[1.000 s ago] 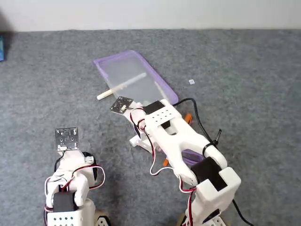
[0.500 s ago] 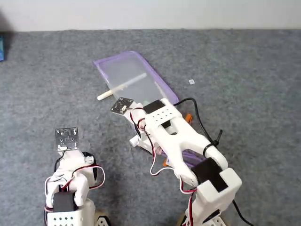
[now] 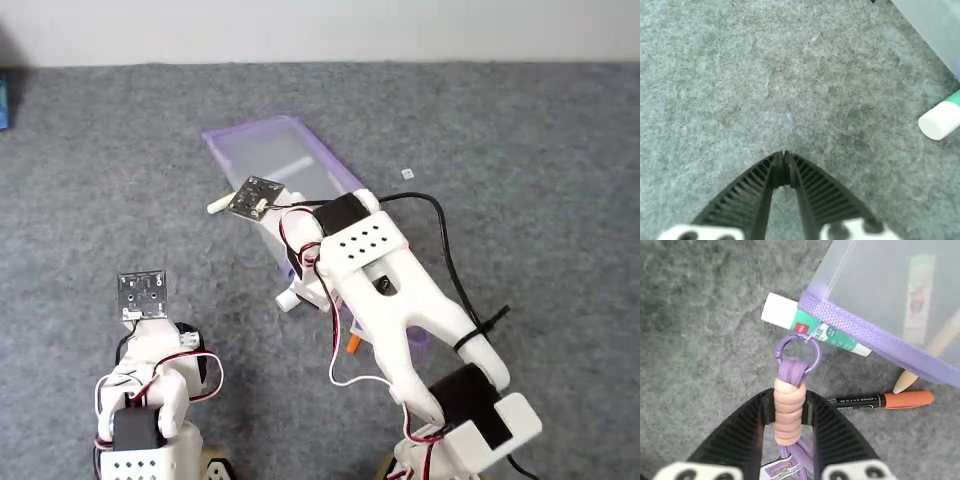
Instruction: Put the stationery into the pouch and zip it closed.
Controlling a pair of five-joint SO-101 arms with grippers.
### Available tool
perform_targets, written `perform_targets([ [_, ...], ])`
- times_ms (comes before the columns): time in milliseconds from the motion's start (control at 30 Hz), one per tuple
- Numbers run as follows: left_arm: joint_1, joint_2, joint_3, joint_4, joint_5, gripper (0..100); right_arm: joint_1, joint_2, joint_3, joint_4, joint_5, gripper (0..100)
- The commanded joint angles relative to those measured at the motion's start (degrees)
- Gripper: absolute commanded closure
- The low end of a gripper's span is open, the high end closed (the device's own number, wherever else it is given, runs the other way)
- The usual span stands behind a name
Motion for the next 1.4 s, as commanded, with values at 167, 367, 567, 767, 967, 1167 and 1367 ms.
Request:
perform_targets([
  [167, 6.9, -0.7, -0.3, 0.1, 0.2, 98, -0.5, -3.1, -7.8, 6.7, 0.0, 99.0],
  [367, 5.1, -0.7, -4.3, -0.5, -4.3, 98, -0.8, -3.0, -12.6, 8.5, 0.0, 99.0],
  [567, -2.5, -0.7, -4.4, -10.6, -22.8, 98, -0.9, -3.0, -12.7, 8.0, 0.0, 99.0],
  [767, -1.8, -0.4, -6.2, -15.4, -18.3, 98, -2.7, -2.5, -17.3, 7.8, 0.0, 99.0],
  [967, 2.9, -0.4, -10.7, -12.0, -17.7, 98, -5.1, -0.8, -20.5, 7.8, 0.0, 99.0],
  [1167, 4.2, -0.2, -15.5, -11.3, -16.7, 93, -5.1, -0.2, -20.5, 5.3, -1.9, 99.0],
  [1367, 8.9, 11.9, -22.2, -11.6, -12.2, 91, -5.1, -0.2, -20.5, 4.4, -3.7, 99.0],
])
